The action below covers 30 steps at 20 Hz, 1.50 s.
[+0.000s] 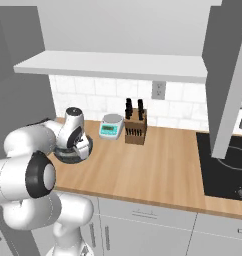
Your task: Pick up the bowls on the counter and stack them on top of one another in the open cabinet. Place the smaller bowl on top of the larger bowl.
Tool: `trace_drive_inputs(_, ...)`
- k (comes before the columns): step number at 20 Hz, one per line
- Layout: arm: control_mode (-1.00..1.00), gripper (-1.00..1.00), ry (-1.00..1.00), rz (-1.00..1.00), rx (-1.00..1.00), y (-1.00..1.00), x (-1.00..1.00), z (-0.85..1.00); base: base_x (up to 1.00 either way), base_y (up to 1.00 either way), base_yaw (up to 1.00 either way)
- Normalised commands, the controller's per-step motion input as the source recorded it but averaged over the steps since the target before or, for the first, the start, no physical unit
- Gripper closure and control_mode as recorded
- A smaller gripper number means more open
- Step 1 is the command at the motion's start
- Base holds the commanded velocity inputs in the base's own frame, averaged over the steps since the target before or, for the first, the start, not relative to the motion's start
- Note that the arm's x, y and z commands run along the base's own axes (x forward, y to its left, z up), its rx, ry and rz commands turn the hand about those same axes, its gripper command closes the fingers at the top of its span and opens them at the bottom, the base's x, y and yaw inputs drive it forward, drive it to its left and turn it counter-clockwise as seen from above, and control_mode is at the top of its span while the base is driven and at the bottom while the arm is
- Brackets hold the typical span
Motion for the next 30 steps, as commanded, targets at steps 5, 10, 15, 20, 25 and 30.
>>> trace_drive_inputs(5, -1.00, 1.00, 0.01, 0.00, 0.00, 0.00, 0.13, -0.28, 0.00, 0.00, 0.00)
trace_drive_inputs(10, -1.00, -1.00, 0.00, 0.00, 0.00, 0.00, 0.09, -0.08, 0.00, 0.00, 0.00)
trace_drive_inputs(15, -1.00, -1.00, 0.00, 0.00, 0.00, 0.00, 0.00, 0.03, 0.00, 0.00, 0.00)
trace_drive_inputs(20, -1.00, -1.00, -0.09, 0.00, 0.00, 0.00, 0.00, 0.44, 0.00, 0.00, 0.00)
trace_drive_inputs(25, -1.00, -1.00, -0.03, 0.02, 0.00, -0.04, -0.02, 0.54, 0.00, 0.00, 0.00)
trace_drive_inputs(30, -1.00, -1.00, 0.00, 0.04, 0.00, -0.08, -0.03, -0.04, 0.00, 0.00, 0.00)
